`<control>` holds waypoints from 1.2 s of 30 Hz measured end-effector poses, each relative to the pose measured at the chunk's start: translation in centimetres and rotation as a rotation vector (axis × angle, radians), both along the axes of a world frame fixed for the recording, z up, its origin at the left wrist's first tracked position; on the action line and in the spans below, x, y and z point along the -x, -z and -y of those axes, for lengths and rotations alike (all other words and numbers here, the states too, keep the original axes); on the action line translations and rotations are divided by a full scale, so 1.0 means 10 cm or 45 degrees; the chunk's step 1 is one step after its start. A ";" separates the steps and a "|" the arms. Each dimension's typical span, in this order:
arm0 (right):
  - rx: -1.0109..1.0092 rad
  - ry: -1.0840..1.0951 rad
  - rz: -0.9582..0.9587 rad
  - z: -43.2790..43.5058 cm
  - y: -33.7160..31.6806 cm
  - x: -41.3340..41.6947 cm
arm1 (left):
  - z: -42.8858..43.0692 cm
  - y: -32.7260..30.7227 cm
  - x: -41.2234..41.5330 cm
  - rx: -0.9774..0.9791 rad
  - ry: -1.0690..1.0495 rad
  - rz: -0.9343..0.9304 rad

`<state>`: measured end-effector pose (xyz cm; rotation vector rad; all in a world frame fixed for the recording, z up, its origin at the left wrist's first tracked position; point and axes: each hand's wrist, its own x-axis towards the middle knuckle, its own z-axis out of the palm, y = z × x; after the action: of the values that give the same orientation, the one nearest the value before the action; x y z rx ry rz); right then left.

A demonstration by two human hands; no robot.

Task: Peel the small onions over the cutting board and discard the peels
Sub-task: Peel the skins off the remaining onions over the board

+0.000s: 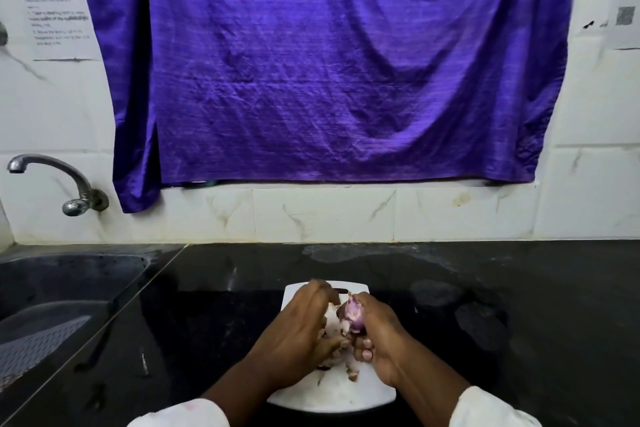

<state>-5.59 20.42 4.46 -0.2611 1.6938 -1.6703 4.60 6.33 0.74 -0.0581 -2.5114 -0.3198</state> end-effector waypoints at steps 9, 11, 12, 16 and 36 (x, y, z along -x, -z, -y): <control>-0.010 -0.016 0.072 0.01 0.00 -0.03 | -0.04 0.06 0.02 0.208 -0.031 -0.128; 0.006 -0.019 0.078 0.03 0.01 -0.05 | -0.06 0.07 0.03 0.181 -0.031 -0.142; 0.014 -0.024 0.075 0.03 0.01 -0.05 | -0.08 0.06 0.04 0.133 -0.027 -0.139; -0.008 -0.045 0.001 0.02 0.01 -0.06 | -0.12 -0.02 0.09 0.043 0.009 -0.071; 0.019 0.129 -0.110 0.07 0.02 0.11 | -0.15 0.16 0.07 -0.286 -0.157 -0.094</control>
<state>-6.67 19.68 4.22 -0.2619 1.7848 -1.7691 3.86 7.83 -0.86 0.1705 -2.3781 -0.5363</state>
